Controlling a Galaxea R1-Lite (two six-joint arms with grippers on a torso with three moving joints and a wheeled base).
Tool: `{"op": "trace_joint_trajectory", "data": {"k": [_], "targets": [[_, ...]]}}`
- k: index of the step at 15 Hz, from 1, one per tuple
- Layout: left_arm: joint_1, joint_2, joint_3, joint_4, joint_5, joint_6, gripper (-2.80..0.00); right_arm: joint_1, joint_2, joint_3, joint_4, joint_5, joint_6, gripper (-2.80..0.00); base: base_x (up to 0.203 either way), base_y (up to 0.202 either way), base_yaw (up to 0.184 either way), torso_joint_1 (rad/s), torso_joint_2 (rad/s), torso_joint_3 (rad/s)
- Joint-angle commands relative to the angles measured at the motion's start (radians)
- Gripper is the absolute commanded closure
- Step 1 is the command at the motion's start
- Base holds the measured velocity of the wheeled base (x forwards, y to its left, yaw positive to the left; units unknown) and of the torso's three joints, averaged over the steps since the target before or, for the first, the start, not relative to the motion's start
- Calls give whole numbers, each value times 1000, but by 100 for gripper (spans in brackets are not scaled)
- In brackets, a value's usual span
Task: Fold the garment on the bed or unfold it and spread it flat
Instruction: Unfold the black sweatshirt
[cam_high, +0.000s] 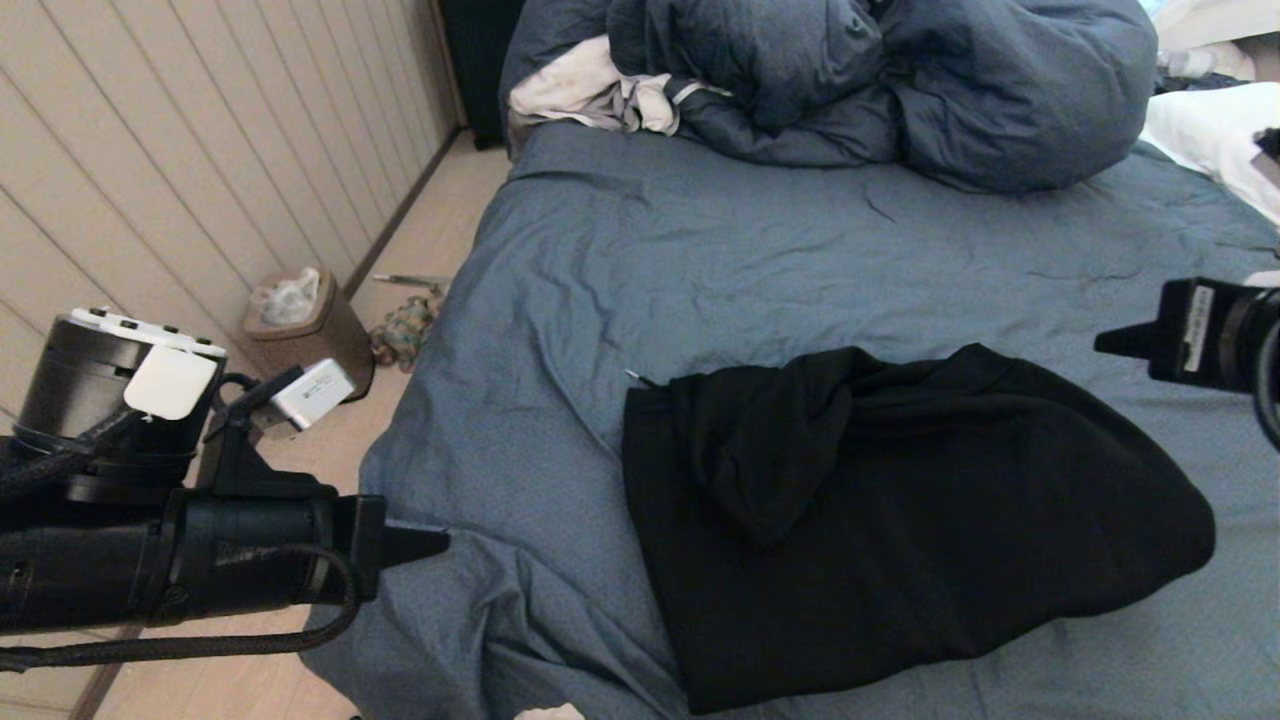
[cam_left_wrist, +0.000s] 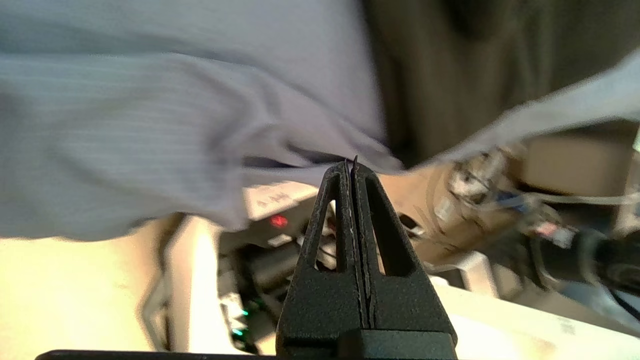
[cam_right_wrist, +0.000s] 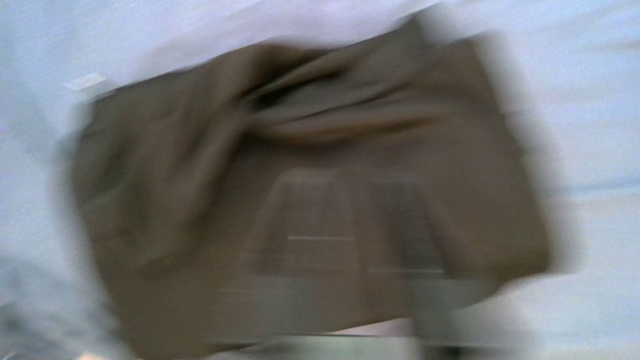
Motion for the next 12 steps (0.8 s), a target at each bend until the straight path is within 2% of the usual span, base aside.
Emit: {"op": "trace_joint_trajectory", "data": {"k": [1, 3, 4, 5, 7, 8, 9, 12], "targets": [[-60, 81, -39, 7, 0, -38, 0, 37, 72, -2, -12, 20, 39, 0, 0, 0, 0, 0, 0, 0], [-141, 179, -84, 48, 1, -70, 0, 41, 141, 1, -92, 39, 58, 0, 0, 0, 0, 0, 0, 0], [-189, 219, -105, 87, -4, -74, 0, 42, 153, 9, -125, 82, 56, 0, 0, 0, 0, 0, 0, 0], [-228, 262, -145, 118, -12, -80, 0, 42, 165, 3, -155, 157, 54, 0, 0, 0, 0, 0, 0, 0], [-272, 345, -234, 139, -21, -116, 0, 37, 224, -69, -187, 218, 53, 0, 0, 0, 0, 0, 0, 0], [-283, 391, -264, 139, -18, -132, -87, 36, 269, -102, -195, 226, 53, 0, 0, 0, 0, 0, 0, 0], [-289, 430, -286, 133, -11, -139, -280, 35, 306, -140, -198, 230, 52, 0, 0, 0, 0, 0, 0, 0], [-293, 529, -388, 114, -2, -175, -280, 37, 387, -238, -192, 243, 15, 0, 0, 0, 0, 0, 0, 0]]}}
